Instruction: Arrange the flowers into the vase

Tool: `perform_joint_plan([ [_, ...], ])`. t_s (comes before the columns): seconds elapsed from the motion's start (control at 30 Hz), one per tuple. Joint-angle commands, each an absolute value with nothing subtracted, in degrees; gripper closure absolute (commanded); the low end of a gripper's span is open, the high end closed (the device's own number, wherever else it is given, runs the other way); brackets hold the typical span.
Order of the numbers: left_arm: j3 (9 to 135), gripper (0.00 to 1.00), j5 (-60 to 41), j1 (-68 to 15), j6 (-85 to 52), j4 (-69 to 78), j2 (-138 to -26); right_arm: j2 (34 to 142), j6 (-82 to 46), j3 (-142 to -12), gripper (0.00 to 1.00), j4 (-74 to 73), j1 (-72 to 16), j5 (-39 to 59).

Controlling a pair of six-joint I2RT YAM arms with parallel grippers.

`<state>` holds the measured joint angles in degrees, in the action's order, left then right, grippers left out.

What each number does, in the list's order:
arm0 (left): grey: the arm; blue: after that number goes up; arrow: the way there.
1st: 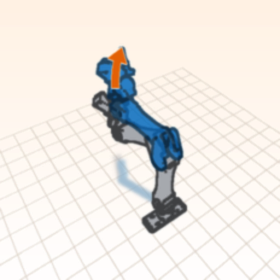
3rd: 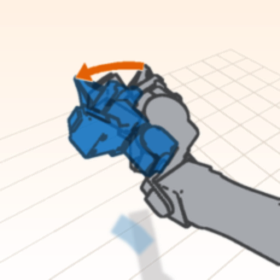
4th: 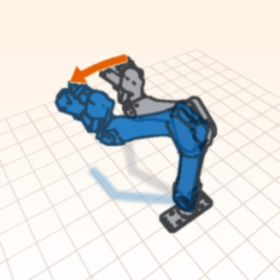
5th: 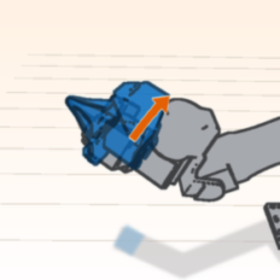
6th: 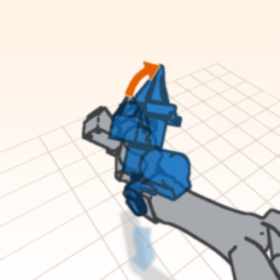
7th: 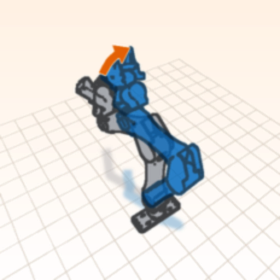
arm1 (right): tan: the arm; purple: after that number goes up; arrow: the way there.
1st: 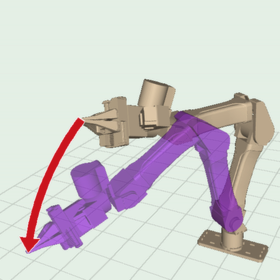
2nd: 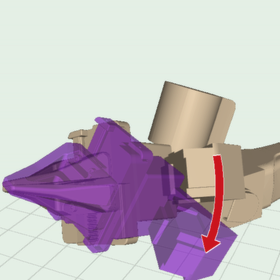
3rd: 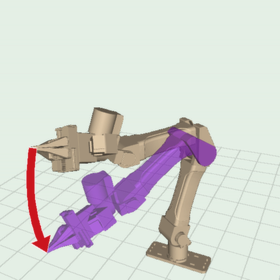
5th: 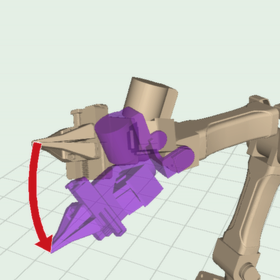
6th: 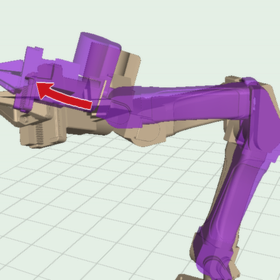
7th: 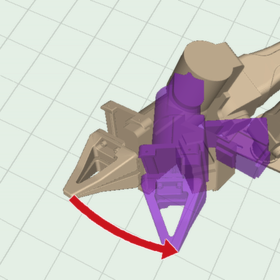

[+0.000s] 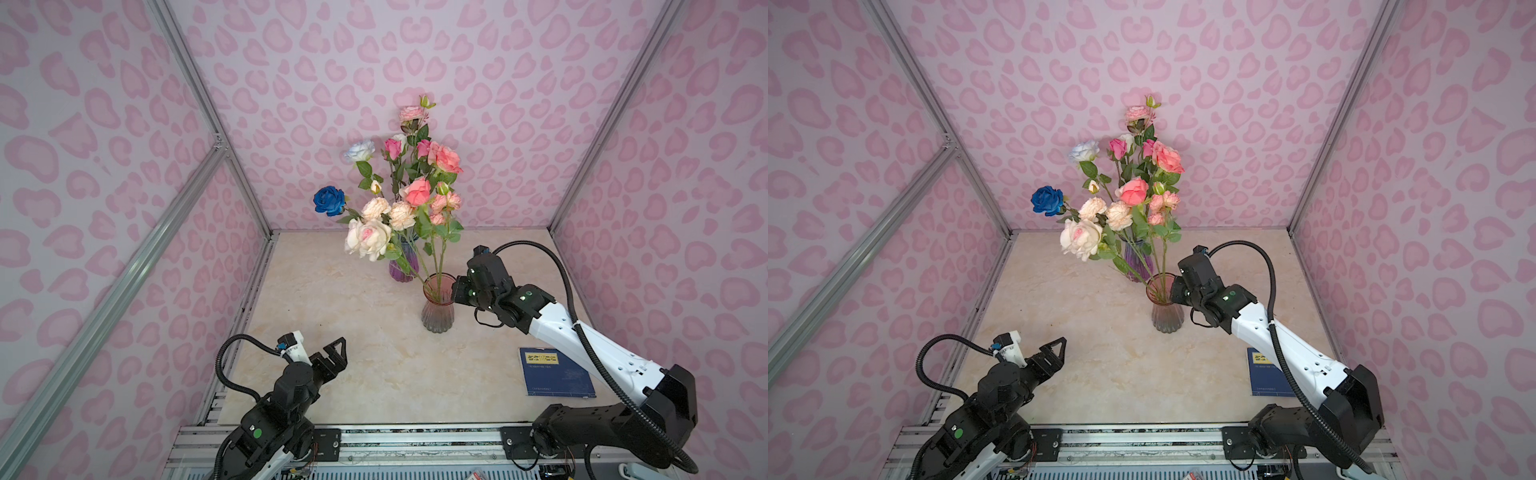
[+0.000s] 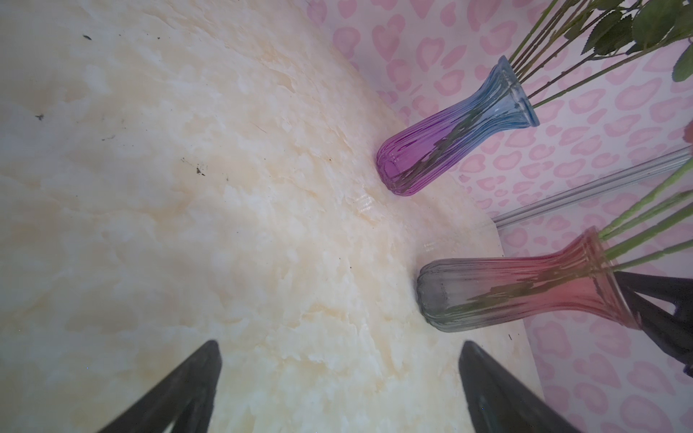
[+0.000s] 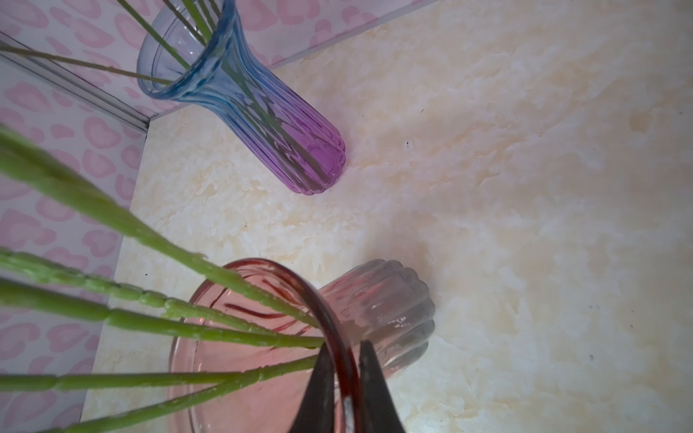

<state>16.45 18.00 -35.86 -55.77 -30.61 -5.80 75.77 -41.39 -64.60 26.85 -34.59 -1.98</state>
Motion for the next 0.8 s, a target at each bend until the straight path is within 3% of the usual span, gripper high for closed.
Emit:
perform_joint_plan([
  [0.0,17.33,0.00,18.46,-35.86,-55.60,-29.66,-6.24,75.41,-41.95,-62.50,1.00,22.86,-32.95,1.04],
  [0.6,19.56,0.00,17.78,-35.86,-55.81,-29.18,-9.27,80.69,-38.46,-67.17,1.00,25.88,-27.67,6.98],
  [0.77,20.42,0.00,17.89,-35.86,-55.39,-29.18,-9.75,78.80,-38.59,-66.67,0.85,26.06,-27.52,6.75],
])
